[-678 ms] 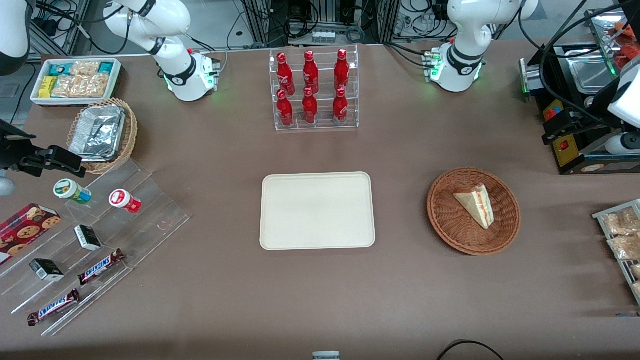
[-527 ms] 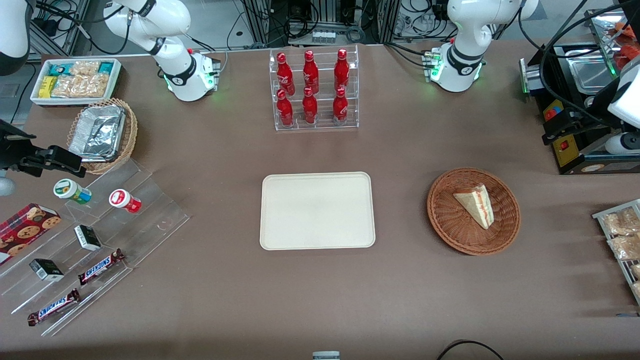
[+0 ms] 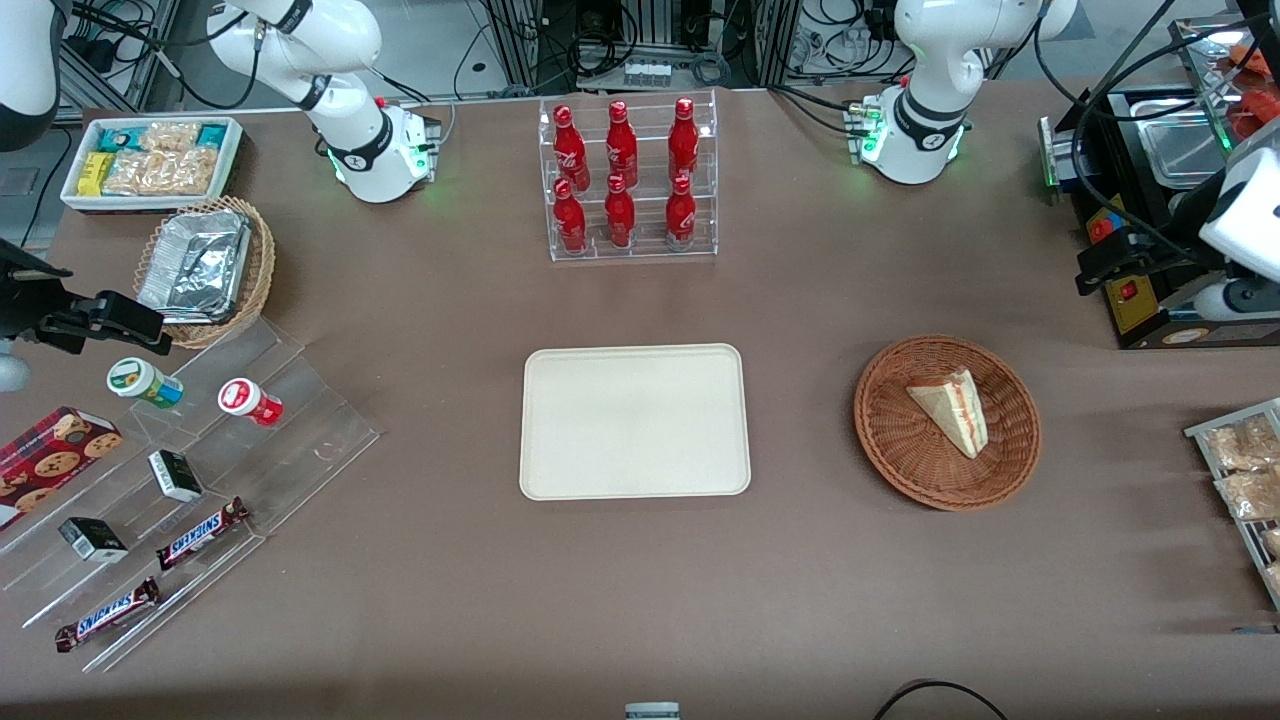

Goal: Place sandwich from basket to tray
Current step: 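Move the left gripper out toward the wicker basket with the sandwich, then lower the open left gripper over the wrapped sandwich in the basket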

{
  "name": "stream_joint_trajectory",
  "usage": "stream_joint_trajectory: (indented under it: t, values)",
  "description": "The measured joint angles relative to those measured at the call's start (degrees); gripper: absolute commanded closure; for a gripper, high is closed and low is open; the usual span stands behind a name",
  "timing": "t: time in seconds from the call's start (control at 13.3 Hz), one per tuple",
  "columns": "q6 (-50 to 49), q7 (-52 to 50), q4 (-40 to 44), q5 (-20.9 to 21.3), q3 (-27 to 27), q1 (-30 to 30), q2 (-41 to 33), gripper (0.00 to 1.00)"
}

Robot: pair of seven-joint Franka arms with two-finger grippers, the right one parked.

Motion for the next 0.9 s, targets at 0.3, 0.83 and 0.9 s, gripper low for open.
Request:
stream_joint_trajectory:
  t: [0.3, 0.83, 0.9]
  values:
    - [5.51, -1.00, -4.24, 0.01, 0.03, 0.05, 0.28, 0.00]
    - [17.97, -11.79, -13.21, 0.03, 0.05, 0.06, 1.13, 0.00]
    - [19.46, -13.12, -14.44, 0.04, 0.05, 0.06, 1.21, 0.00]
